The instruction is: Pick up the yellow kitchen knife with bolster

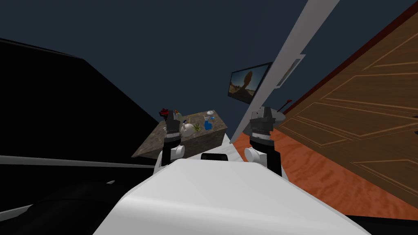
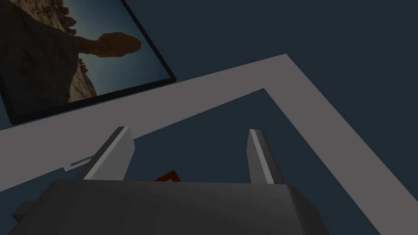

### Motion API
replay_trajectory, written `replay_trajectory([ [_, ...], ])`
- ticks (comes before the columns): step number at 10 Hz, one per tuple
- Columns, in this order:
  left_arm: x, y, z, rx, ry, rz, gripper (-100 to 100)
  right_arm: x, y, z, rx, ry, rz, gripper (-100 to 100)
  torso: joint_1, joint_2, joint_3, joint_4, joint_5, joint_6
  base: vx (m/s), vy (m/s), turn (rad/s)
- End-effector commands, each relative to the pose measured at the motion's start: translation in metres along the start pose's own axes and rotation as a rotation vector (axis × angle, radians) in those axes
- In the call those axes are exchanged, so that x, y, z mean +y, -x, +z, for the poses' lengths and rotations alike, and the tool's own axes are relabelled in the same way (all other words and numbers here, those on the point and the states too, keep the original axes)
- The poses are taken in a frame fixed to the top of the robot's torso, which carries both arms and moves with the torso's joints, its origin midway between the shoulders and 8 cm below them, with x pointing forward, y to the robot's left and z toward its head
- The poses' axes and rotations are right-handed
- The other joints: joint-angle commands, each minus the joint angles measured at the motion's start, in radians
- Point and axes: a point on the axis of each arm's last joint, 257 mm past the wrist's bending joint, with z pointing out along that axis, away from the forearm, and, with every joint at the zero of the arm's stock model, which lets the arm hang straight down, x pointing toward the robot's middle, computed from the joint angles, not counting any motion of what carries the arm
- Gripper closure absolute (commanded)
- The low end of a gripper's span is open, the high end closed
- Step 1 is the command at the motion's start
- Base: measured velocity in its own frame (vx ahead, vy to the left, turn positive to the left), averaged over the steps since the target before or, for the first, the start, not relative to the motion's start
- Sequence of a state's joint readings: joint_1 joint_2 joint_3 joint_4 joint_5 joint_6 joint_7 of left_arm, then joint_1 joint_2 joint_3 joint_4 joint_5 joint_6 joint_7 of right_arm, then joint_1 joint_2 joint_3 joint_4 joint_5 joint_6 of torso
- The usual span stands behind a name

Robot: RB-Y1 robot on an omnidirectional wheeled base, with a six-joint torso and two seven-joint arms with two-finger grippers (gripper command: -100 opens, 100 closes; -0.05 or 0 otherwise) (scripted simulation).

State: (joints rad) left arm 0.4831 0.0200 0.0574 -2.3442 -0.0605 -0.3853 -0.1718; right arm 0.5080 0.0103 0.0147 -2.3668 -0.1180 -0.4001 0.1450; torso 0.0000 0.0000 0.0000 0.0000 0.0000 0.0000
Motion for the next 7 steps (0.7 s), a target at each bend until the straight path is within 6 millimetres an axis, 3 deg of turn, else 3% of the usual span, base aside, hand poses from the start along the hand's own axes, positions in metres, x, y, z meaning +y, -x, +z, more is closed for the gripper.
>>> replay_trajectory([
  [1, 0.0, -0.002, 0.005, 0.028, -0.009, 0.018, -100, 0.0, 0.0, 0.0, 0.0, 0.0, 0.0, 0, 0.0, 0.0, 0.0, 0.0, 0.0, 0.0, 0.002, 0.003, 0.028],
  [7, 0.016, -0.005, 0.033, 0.094, 0.002, 0.082, -100, 0.0, 0.0, 0.0, 0.0, 0.0, 0.0, 0, 0.0, 0.0, 0.0, 0.0, 0.0, 0.0, -0.002, 0.0, -0.004],
])
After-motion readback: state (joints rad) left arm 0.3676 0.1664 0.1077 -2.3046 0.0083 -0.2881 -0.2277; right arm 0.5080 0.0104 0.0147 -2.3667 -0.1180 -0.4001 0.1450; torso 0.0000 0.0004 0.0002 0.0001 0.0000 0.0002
